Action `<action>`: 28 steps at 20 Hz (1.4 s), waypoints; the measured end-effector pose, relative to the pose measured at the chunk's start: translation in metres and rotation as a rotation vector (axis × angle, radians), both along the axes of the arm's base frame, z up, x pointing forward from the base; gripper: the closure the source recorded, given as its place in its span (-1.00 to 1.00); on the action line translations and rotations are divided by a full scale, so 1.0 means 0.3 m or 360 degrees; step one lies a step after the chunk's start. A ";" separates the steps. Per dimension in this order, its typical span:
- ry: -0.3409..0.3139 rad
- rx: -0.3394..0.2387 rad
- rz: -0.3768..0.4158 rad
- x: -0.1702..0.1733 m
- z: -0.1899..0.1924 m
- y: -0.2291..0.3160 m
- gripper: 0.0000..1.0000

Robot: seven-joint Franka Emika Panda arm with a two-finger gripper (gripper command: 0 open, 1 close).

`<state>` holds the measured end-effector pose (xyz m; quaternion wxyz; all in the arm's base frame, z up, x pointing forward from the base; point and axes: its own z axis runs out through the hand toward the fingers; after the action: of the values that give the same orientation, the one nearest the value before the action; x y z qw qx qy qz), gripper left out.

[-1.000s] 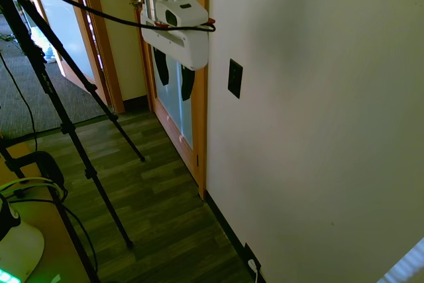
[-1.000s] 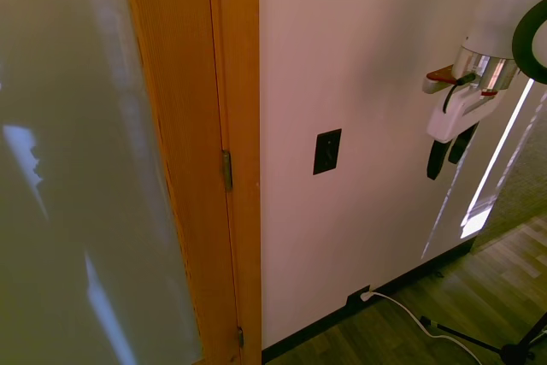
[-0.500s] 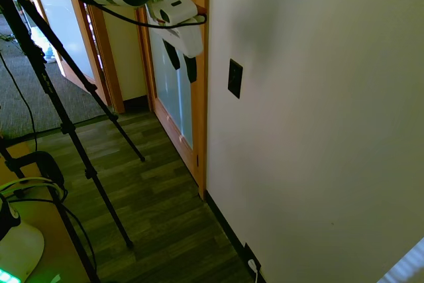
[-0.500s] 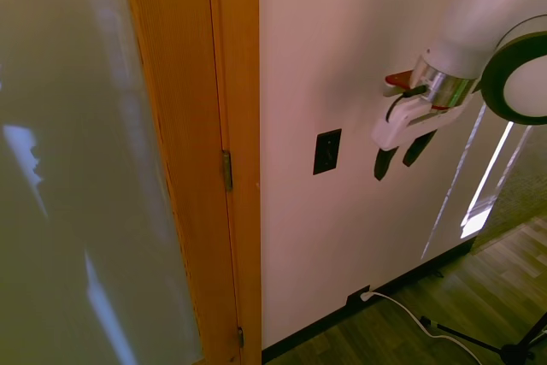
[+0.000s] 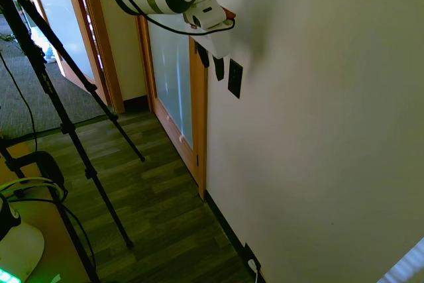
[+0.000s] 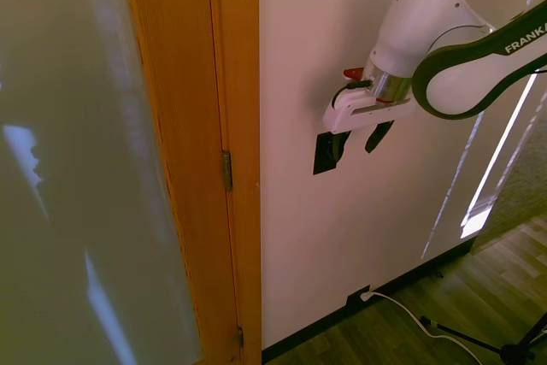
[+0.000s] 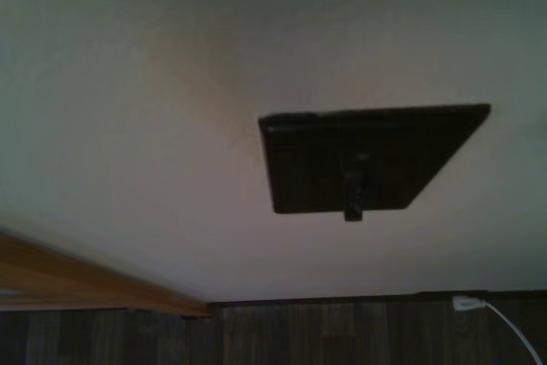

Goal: Turn on the light

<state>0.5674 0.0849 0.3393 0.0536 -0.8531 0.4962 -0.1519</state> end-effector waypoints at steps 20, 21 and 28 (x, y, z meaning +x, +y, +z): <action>-0.0124 -0.0067 -0.0092 0.141 -0.174 -0.011 1.00; -0.0127 -0.0069 -0.0095 0.148 -0.173 -0.014 1.00; -0.0114 -0.0075 -0.0101 0.154 -0.209 -0.025 1.00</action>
<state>0.6135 0.0773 0.2765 0.0463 -0.8320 0.5171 -0.1957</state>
